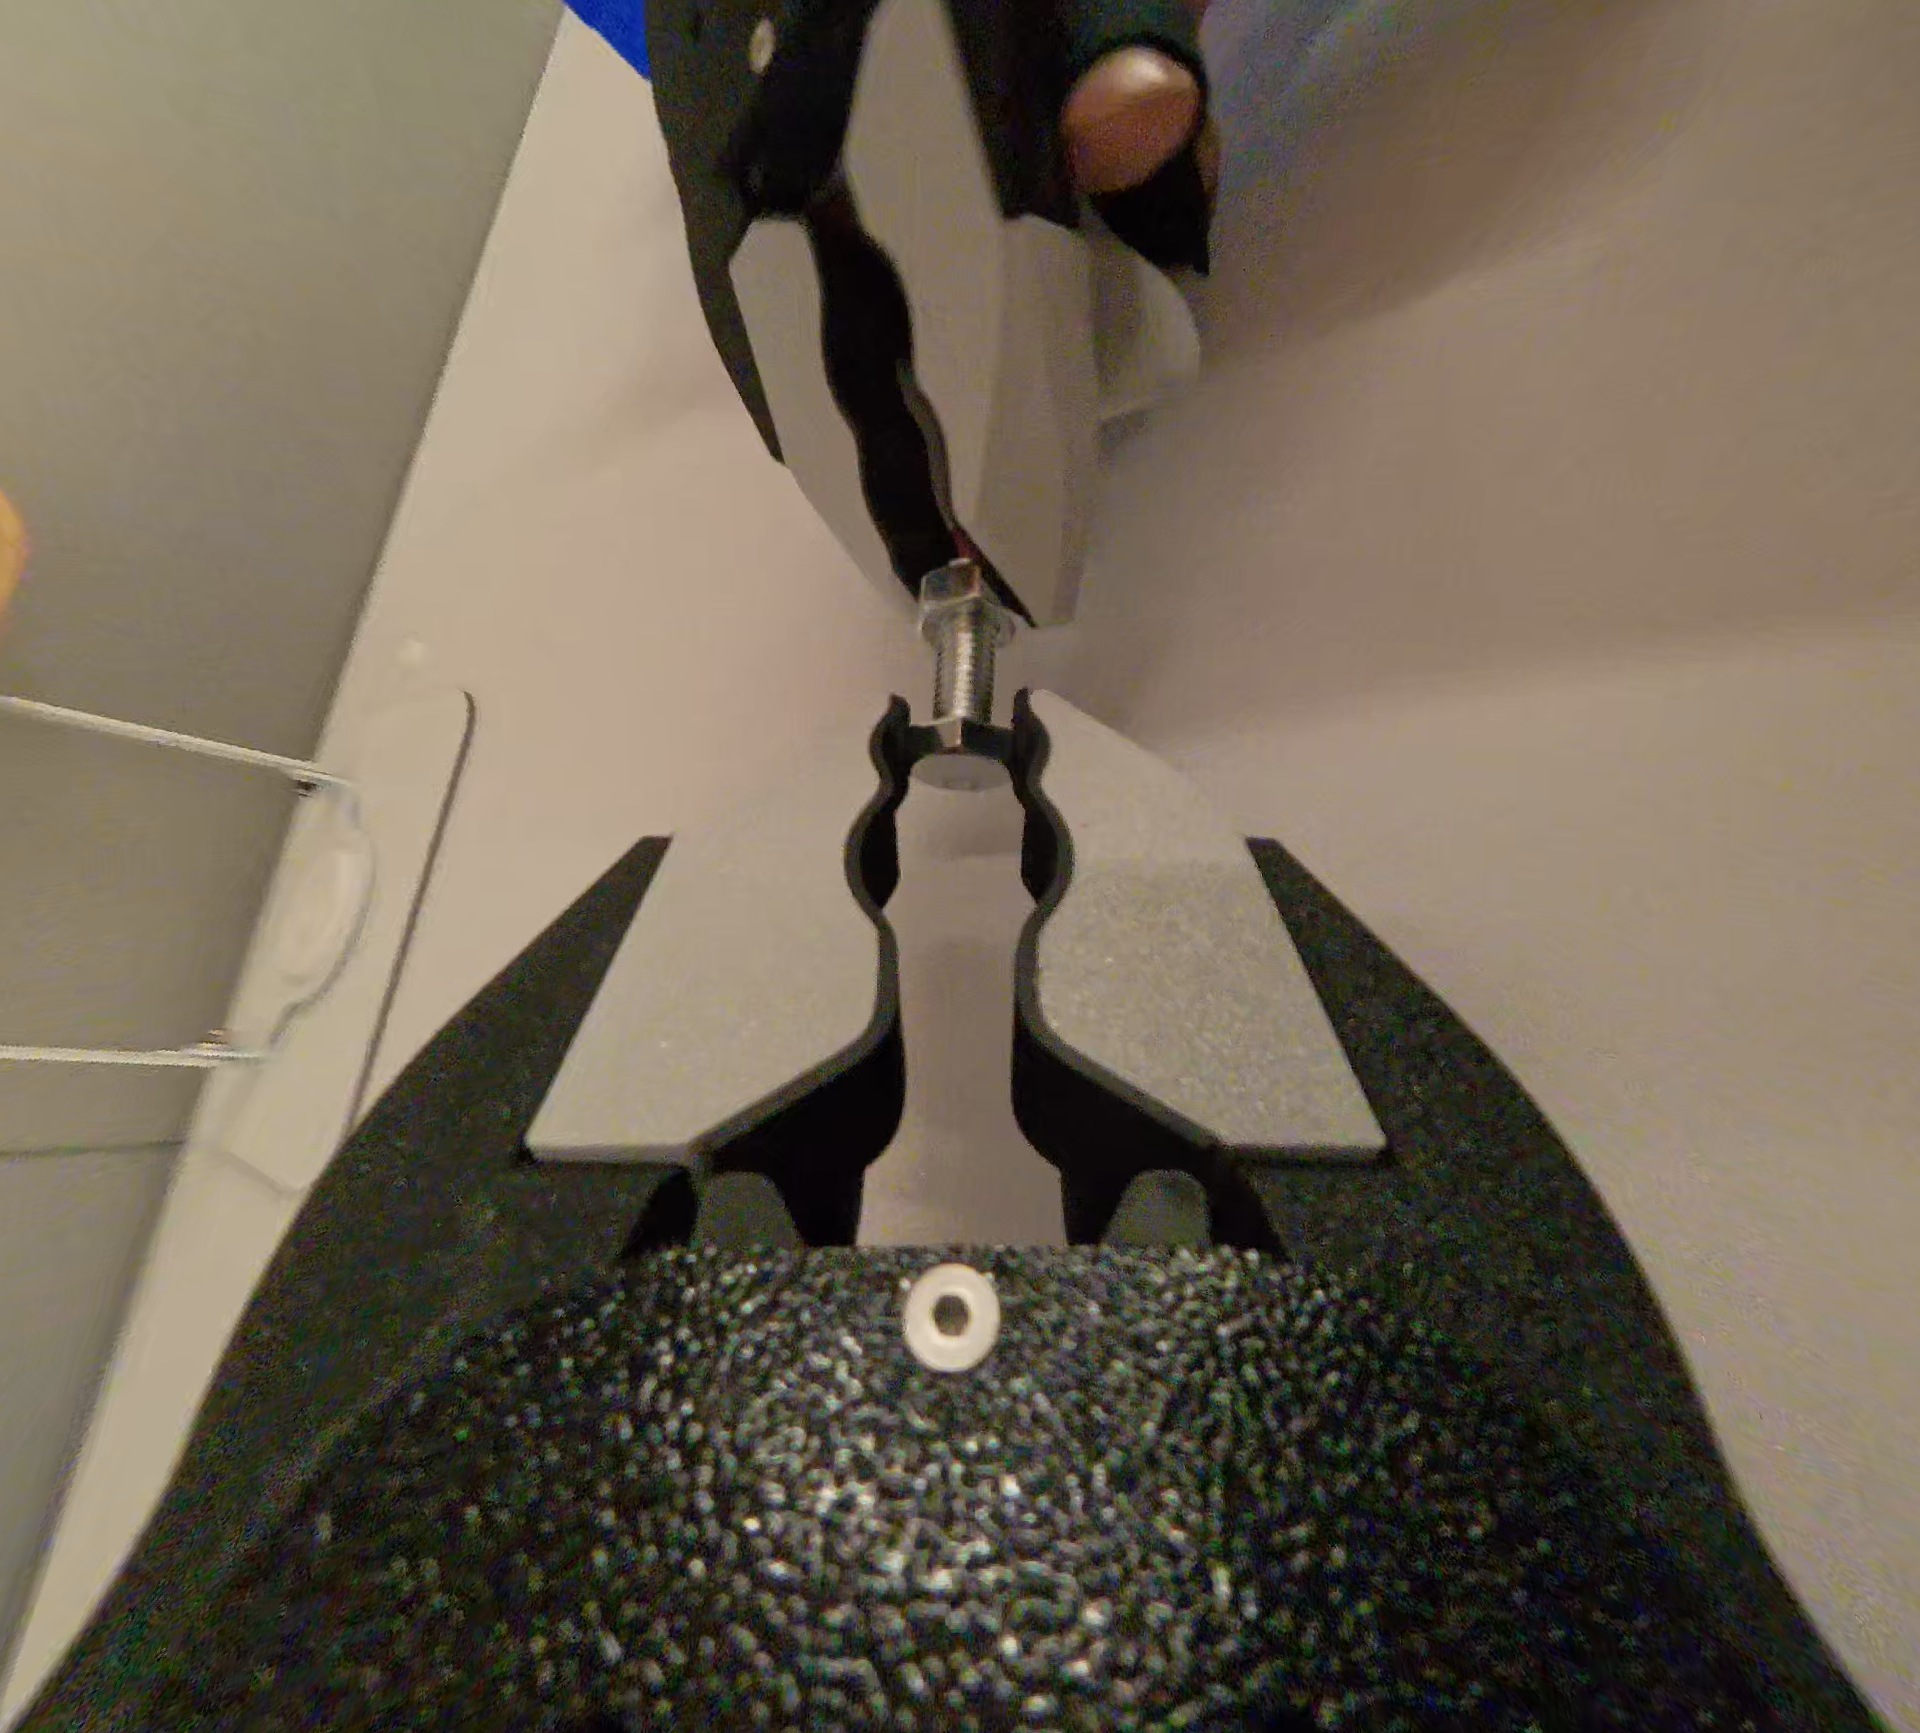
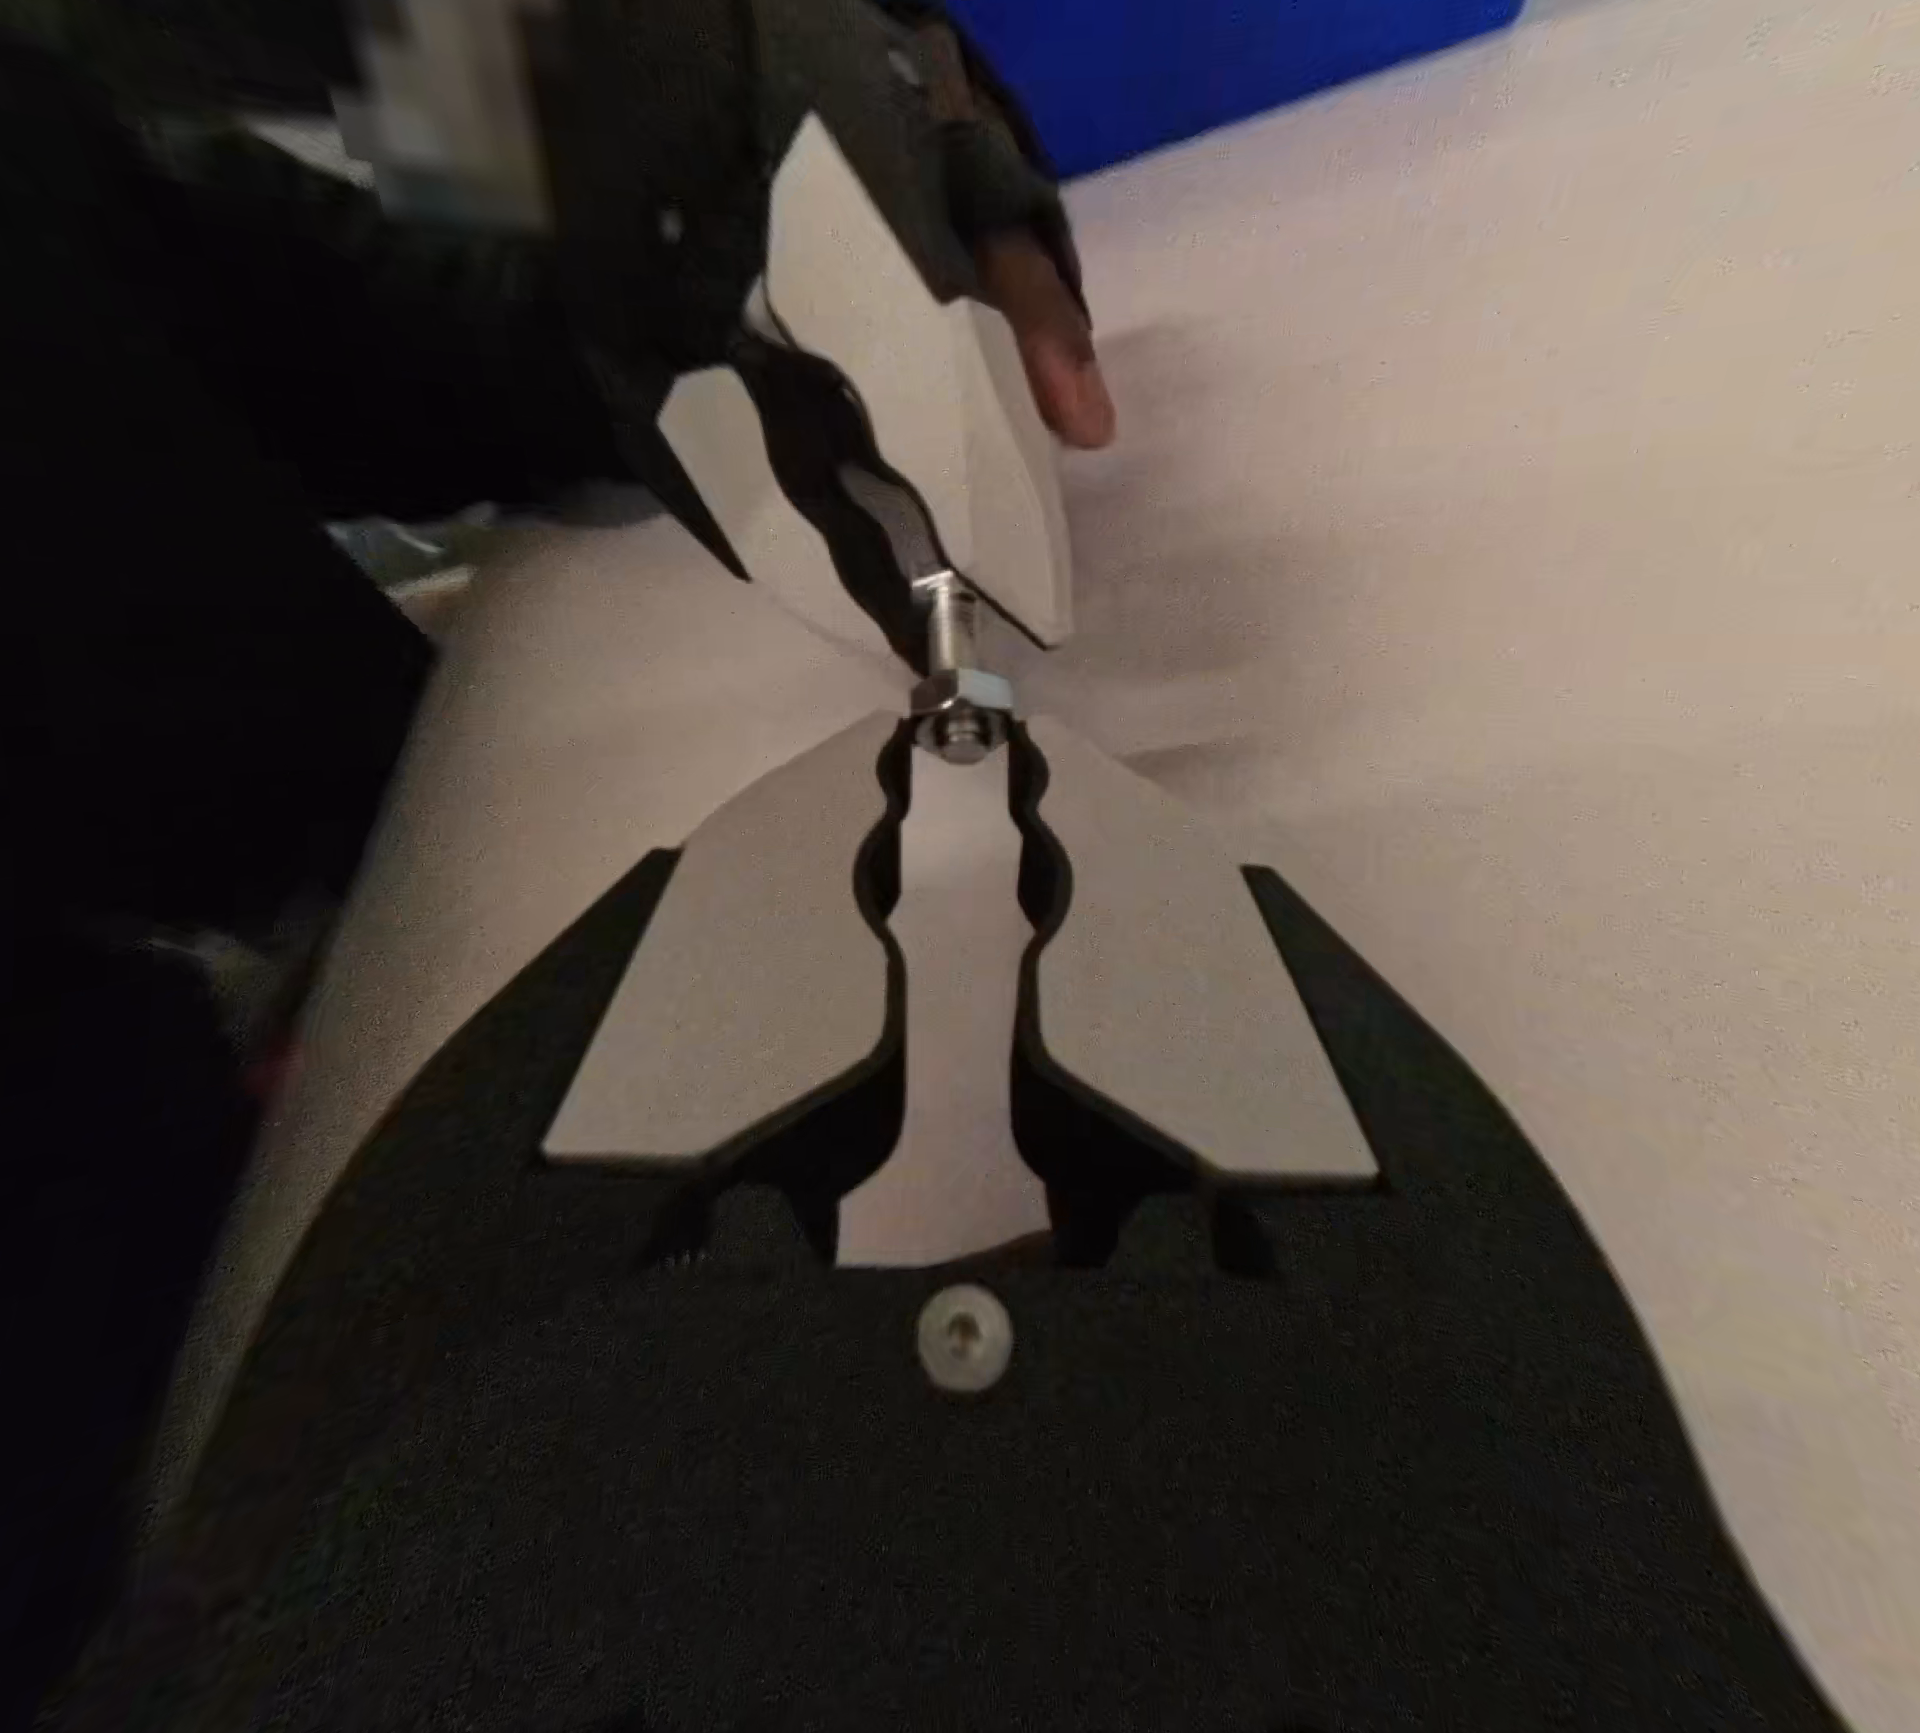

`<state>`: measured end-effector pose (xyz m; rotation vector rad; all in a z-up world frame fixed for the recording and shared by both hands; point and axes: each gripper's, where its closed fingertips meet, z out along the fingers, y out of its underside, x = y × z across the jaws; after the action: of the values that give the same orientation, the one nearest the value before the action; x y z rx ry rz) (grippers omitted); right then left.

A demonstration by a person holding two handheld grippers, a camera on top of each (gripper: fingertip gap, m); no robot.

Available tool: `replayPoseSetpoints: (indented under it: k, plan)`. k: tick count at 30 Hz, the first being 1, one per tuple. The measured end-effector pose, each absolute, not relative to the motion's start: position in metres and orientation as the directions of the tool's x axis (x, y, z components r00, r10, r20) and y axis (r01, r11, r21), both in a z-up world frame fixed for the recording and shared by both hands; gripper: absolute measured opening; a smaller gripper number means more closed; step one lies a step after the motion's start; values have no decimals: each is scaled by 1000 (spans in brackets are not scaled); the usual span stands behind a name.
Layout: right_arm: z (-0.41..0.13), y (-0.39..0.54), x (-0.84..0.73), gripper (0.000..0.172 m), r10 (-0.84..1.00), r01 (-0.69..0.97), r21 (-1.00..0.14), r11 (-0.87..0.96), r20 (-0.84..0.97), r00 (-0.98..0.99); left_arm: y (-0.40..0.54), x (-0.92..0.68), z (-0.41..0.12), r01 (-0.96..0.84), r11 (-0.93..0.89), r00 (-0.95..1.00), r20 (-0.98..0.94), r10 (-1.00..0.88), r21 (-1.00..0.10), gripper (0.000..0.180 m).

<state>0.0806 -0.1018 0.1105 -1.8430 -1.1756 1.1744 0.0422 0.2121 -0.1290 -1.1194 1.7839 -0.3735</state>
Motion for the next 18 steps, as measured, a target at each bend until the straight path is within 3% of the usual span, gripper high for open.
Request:
replayPoseSetpoints:
  k: [2,4,7,10,12,13,15,18]
  plan:
    - [115,-99,82,22,930,289,-886,-363,-324,174,212,44,-126,-520,528,-105,-563,-820,-672,18]
    - [118,-91,84,42,972,295,-941,-164,-103,213,214,43,-122,-507,480,-77,-516,-853,-716,18]
    - [116,-85,89,49,930,402,-897,185,292,225,218,39,-119,-493,382,-48,-414,-909,-781,18]
    - [122,-86,85,49,849,430,-830,355,479,223,215,39,-118,-469,310,-48,-327,-944,-827,18]
    - [128,-90,81,40,806,419,-800,429,548,221,212,40,-118,-461,278,-57,-285,-957,-843,18]
    - [128,-92,80,24,786,427,-779,459,580,212,211,41,-119,-461,274,-63,-277,-959,-844,18]
    - [124,-92,80,18,792,459,-768,446,578,198,210,41,-123,-475,287,-69,-290,-955,-832,18]
    - [118,-91,80,17,939,433,-892,127,249,236,216,41,-128,-517,413,-68,-445,-893,-750,18]
